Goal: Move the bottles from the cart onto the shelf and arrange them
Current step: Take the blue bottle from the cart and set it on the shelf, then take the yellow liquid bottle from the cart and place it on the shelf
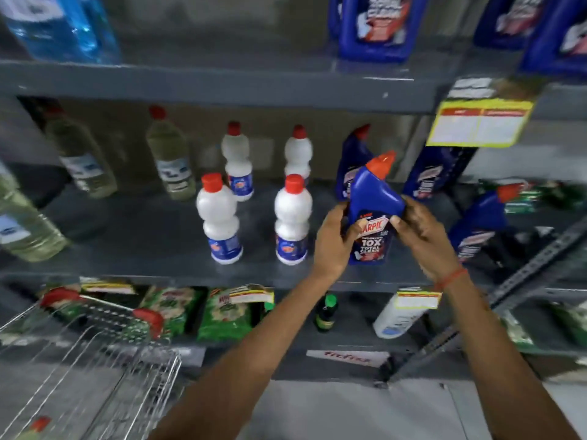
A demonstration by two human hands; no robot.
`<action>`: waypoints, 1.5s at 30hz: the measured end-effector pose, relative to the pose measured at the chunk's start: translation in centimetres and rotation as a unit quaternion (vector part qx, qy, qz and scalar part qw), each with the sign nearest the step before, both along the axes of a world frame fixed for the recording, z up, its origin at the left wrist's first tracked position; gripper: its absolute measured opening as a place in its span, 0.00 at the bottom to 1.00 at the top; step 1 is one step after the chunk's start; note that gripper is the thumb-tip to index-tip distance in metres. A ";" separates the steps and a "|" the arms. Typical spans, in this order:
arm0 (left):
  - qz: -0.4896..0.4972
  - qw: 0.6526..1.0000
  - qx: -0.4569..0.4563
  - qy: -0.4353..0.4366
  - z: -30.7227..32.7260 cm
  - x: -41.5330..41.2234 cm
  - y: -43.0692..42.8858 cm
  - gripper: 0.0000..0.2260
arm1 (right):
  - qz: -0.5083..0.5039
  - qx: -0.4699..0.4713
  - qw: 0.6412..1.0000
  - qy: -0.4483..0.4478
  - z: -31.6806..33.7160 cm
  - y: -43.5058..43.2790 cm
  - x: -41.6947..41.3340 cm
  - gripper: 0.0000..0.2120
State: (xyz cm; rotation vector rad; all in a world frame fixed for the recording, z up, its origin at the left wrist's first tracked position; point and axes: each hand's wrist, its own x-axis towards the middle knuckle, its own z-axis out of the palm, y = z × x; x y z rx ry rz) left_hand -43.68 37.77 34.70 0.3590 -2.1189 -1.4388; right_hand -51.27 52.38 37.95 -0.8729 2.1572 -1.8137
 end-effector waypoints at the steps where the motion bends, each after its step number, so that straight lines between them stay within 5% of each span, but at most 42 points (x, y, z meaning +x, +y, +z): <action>1: -0.003 1.000 -0.003 -0.011 -0.5 -1.4 0.3 0.21 | -0.003 0.006 1.000 -0.003 -0.7 0.3 -1.5 0.20; 15: -0.003 0.995 -0.062 -0.073 -4.0 -6.3 1.8 0.20 | -0.032 0.020 0.994 -0.104 -6.3 0.8 -7.3 0.22; 17: 0.001 0.996 -0.064 -0.064 -3.3 -5.4 1.8 0.24 | -0.101 -0.011 0.988 -0.113 -5.8 0.4 -6.1 0.23; 21: 0.027 0.997 -0.056 0.037 -1.0 -0.8 0.5 0.25 | -0.320 -0.133 0.938 0.026 -4.4 -1.8 0.2 0.16; 28: 0.220 0.965 -0.075 0.122 -2.0 14.8 -7.5 0.18 | -0.107 -0.137 0.985 0.004 -5.8 -14.7 15.9 0.13; 35: 0.461 0.886 -0.035 0.019 -9.2 30.9 -19.5 0.16 | 0.070 -0.022 0.996 -0.046 -10.6 -29.0 30.1 0.15; 40: 0.564 0.822 0.042 -0.065 -15.7 41.7 -25.8 0.12 | 0.188 0.120 0.969 -0.110 -17.1 -38.9 40.9 0.18; 45: 0.609 0.769 0.105 -0.165 -22.7 50.3 -29.9 0.13 | 0.255 0.283 0.903 -0.200 -23.6 -45.7 48.1 0.15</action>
